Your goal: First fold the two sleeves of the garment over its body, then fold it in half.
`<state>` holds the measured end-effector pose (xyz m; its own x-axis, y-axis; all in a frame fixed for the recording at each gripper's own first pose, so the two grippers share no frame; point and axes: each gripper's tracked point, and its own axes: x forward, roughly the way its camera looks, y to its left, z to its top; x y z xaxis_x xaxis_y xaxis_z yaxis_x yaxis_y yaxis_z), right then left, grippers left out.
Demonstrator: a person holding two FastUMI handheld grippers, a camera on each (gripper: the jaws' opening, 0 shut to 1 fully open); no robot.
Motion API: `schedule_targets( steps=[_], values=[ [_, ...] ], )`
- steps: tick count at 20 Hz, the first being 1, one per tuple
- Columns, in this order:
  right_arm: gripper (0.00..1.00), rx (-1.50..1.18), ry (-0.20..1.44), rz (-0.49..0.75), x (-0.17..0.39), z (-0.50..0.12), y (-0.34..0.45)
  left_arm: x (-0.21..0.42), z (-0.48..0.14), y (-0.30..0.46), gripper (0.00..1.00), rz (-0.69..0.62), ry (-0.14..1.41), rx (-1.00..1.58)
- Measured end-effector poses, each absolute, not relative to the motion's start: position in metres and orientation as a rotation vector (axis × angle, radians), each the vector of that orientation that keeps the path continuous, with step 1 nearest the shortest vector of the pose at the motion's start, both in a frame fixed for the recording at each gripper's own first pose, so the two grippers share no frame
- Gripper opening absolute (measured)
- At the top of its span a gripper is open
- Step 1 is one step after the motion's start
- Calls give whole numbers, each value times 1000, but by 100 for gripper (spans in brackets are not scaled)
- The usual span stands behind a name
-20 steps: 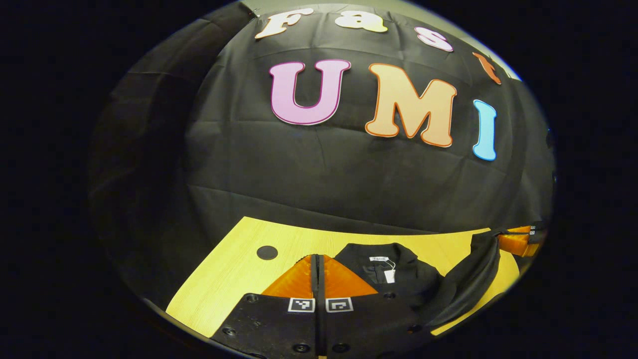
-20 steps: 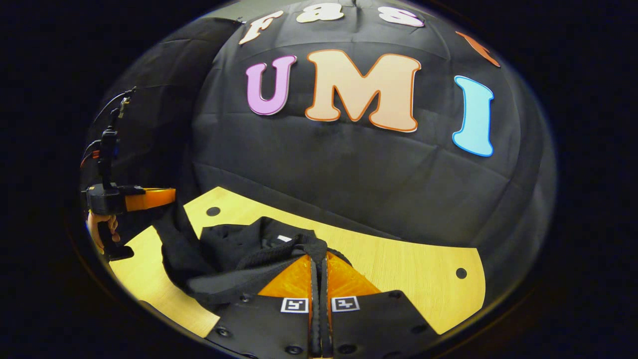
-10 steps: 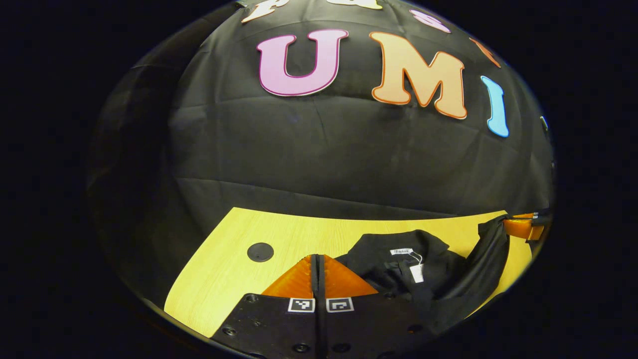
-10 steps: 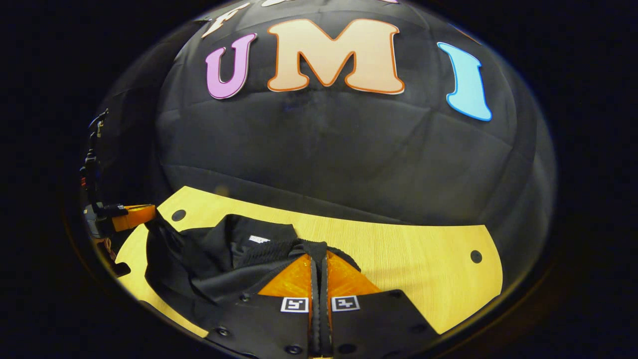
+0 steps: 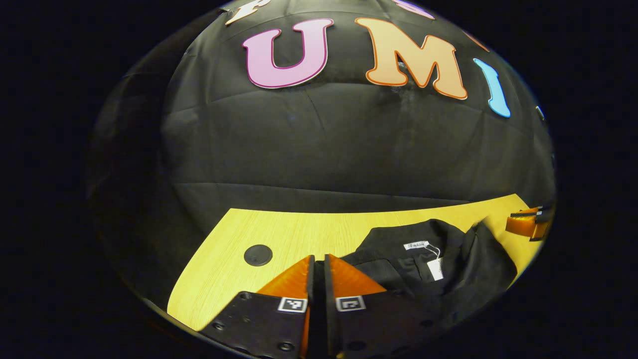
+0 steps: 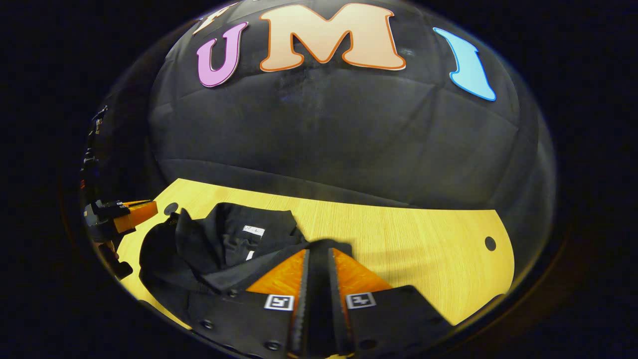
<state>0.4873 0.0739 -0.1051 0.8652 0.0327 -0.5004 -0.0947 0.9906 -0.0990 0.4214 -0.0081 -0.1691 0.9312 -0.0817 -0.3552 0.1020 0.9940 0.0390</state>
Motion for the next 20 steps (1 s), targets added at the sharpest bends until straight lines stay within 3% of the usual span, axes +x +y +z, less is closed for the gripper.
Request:
schedule_targets(
  steps=[2, 3, 4, 7, 13, 20],
  values=[
    [39, -126, 532, 78, 488, -111, 78, 418, -171, -7, 51, -92, 373, 62],
    [39, -130, 529, 86, 487, -110, 80, 417, -169, -6, 74, -86, 372, 57],
    [54, -133, 524, 95, 486, -107, 84, 415, -166, -4, 96, -82, 368, 50],
    [100, -187, 486, 84, 482, -98, 81, 405, -154, 1, 98, -65, 357, 37],
    [100, -170, 386, 110, 449, -46, 83, 369, -99, 10, 98, -33, 273, 28],
    [100, -122, 211, 105, 362, 23, 65, 285, -35, 17, 98, -3, 157, 49]
  ],
)
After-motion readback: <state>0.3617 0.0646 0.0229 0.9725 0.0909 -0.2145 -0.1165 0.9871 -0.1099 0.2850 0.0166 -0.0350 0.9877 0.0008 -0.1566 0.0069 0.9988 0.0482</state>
